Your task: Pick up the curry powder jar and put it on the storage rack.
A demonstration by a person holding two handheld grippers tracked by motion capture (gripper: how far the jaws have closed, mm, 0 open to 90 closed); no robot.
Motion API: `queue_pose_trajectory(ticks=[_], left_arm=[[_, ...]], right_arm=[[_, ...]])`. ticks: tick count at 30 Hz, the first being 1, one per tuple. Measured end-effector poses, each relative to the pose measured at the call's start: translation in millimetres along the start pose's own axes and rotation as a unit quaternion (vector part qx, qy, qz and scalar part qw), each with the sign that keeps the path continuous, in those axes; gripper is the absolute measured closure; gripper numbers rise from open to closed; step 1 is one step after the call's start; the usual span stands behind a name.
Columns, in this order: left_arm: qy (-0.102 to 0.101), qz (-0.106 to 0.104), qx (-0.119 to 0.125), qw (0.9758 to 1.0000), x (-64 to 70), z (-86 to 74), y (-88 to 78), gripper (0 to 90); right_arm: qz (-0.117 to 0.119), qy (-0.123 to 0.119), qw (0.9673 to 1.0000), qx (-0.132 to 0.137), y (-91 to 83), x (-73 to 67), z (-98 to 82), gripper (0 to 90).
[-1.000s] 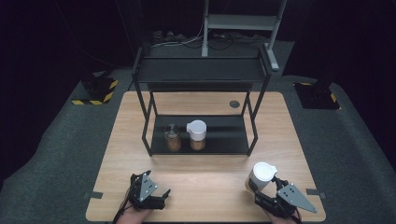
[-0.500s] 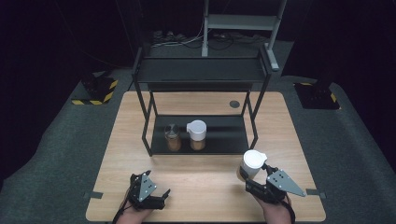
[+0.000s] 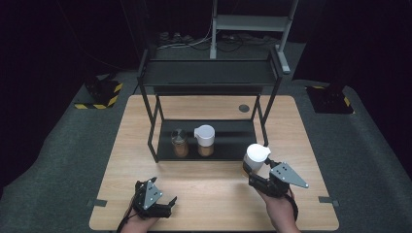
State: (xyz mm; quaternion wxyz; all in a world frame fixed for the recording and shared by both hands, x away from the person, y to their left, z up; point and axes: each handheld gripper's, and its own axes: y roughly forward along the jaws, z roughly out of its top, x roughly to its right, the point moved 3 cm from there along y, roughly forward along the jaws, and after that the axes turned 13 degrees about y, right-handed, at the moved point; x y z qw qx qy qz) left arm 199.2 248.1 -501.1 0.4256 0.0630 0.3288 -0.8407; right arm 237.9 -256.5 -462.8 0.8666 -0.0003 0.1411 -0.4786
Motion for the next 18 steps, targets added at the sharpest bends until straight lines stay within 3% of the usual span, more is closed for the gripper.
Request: queue_pose_trajectory(ticks=[18], left_arm=[[-0.003, -0.002, 0.004, 1.0, -1.3, -1.5, -0.7, 0.9]], right_arm=[[-0.002, -0.013, 0.9999, 0.0, 44.9, -4.4, 9.7, 30.4]])
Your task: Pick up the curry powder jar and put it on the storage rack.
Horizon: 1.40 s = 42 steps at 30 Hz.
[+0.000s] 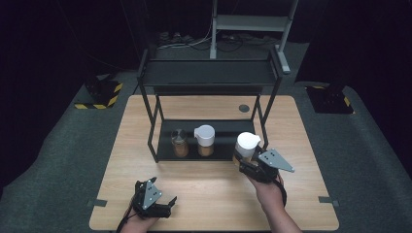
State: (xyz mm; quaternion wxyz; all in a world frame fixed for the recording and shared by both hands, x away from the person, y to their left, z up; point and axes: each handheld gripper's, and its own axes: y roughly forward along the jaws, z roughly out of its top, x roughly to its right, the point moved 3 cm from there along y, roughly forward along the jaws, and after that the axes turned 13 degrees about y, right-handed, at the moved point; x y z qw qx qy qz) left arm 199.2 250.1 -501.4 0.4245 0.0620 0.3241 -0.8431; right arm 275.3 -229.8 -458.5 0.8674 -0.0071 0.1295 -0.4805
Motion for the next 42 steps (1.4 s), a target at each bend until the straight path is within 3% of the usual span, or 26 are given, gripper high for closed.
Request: queue_pose_trajectory(ticks=[21, 42], left_arm=[[-0.002, -0.003, 0.005, 1.0, -1.3, -1.7, -0.8, 0.9], [-0.003, -0.004, 0.008, 1.0, -1.8, -2.7, -1.2, 0.9]], right_arm=[[-0.009, -0.008, 0.9999, -0.01, 42.4, -1.6, -5.1, 30.4], [-0.023, -0.009, 0.9995, -0.022, 73.1, 4.2, -17.4, 30.4]])
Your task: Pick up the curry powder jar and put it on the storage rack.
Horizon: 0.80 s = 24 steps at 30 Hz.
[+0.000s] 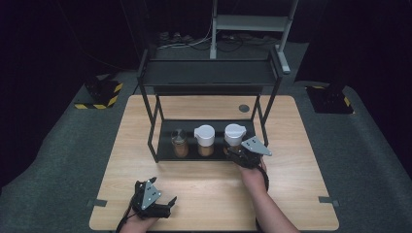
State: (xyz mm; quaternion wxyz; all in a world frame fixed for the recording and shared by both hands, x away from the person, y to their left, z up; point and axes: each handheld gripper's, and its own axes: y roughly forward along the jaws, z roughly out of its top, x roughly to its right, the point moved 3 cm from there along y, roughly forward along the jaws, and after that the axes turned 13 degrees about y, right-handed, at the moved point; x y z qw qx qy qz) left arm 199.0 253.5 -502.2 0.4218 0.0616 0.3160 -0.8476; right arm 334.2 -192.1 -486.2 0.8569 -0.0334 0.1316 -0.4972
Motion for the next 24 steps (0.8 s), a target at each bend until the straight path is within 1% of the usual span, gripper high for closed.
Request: queue_pose_trajectory(ticks=[8, 13, 24], left_arm=[[0.0, 0.0, 0.002, 1.0, 0.0, -0.6, -0.4, 0.9], [0.0, 0.0, 0.003, 1.0, 0.0, -0.9, -0.5, 0.9], [-0.003, -0.001, 0.005, 1.0, -0.4, -1.7, -0.9, 0.9]], right_arm=[[-0.007, 0.004, 1.0, -0.004, 8.2, 3.5, -4.0, 30.4], [-0.008, 0.01, 0.9999, -0.004, 12.3, 6.4, -5.1, 30.4], [-0.008, 0.019, 0.9998, 0.0, 16.9, 6.6, -8.4, 30.4]])
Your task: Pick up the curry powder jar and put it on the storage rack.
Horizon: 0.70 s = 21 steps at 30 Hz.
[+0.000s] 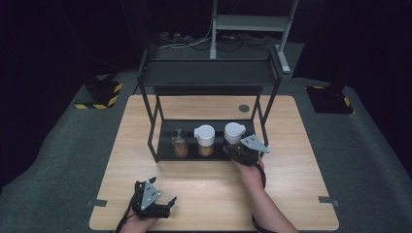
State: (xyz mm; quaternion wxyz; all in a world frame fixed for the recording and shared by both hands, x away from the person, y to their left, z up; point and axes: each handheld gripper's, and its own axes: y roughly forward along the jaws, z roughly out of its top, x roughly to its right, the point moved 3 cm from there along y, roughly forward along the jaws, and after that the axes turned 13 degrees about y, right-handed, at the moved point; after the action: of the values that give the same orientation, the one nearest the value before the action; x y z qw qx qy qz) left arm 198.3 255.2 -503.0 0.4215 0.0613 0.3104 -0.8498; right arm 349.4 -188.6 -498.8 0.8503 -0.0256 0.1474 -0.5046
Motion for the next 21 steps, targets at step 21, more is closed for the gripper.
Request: queue_pose_trajectory(ticks=[21], left_arm=[[0.003, 0.001, 0.0, 1.0, 0.7, 0.0, 0.0, 0.9]], right_arm=[[0.001, -0.001, 1.0, 0.001, 0.4, 1.7, -8.7, 30.1]])
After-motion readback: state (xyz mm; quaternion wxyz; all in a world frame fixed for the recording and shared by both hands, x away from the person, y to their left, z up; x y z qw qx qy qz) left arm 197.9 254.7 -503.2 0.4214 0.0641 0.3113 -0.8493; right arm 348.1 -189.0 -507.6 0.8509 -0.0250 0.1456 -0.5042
